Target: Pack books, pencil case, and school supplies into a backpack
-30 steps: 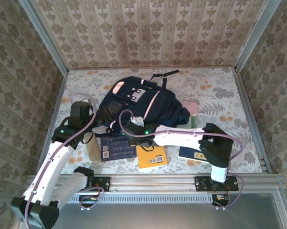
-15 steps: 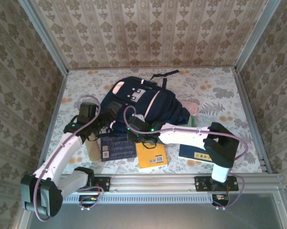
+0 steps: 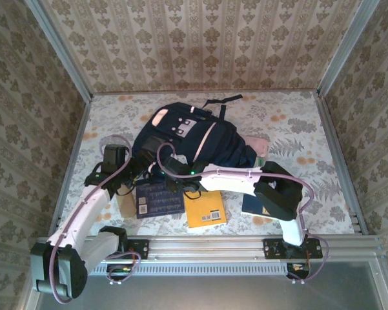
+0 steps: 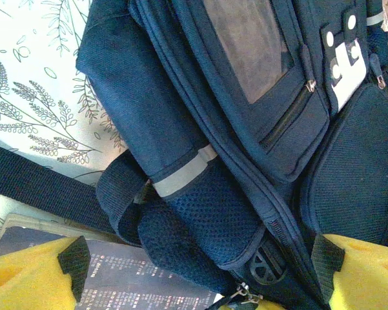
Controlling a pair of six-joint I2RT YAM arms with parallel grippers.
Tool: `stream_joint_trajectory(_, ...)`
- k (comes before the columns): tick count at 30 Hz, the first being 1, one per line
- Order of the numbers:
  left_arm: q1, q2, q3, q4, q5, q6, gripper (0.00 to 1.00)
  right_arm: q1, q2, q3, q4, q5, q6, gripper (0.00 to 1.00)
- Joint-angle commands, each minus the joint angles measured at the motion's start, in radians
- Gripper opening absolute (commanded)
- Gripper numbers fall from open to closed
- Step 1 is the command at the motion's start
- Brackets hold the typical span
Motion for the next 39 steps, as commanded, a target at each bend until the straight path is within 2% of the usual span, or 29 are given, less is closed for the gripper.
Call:
stream_joint_trajectory(1, 0.010, -0.018, -0.017, 0.013, 0.019, -0.014, 0.92, -0.026, 0.055, 0.022, -0.093, 0.063, 0.039, 0.32)
stream_joint_trajectory(4, 0.017, -0.027, -0.022, 0.013, 0.018, -0.011, 0.92, -0.030, 0.058, 0.003, -0.083, 0.059, 0.042, 0.27)
stream_joint_trajectory(7, 0.026, -0.030, -0.024, 0.008, 0.017, -0.005, 0.92, -0.032, 0.054, -0.007, -0.081, 0.057, 0.040, 0.17)
stream_joint_trajectory(11, 0.031, -0.031, -0.025, 0.005, 0.012, -0.005, 0.92, -0.032, 0.033, -0.020, -0.076, 0.060, 0.030, 0.08)
stream_joint_trajectory(16, 0.031, -0.024, -0.024, 0.006, 0.011, -0.003, 0.92, -0.033, -0.016, -0.051, -0.045, 0.053, 0.011, 0.06)
stream_joint_trajectory(23, 0.012, 0.051, -0.005, 0.021, 0.024, -0.009, 0.92, -0.039, -0.149, -0.144, 0.044, -0.010, -0.052, 0.10)
stream_joint_trajectory(29, -0.046, 0.176, 0.046, 0.077, 0.018, -0.044, 0.93, -0.060, -0.207, -0.212, 0.112, -0.098, -0.078, 0.01)
stream_joint_trajectory(33, -0.076, 0.272, 0.076, 0.110, 0.021, -0.070, 0.92, -0.068, -0.214, -0.235, 0.133, -0.127, -0.077, 0.00)
stream_joint_trajectory(39, -0.099, 0.362, 0.079, 0.168, -0.018, -0.111, 0.84, -0.073, -0.224, -0.254, 0.140, -0.133, -0.082, 0.00)
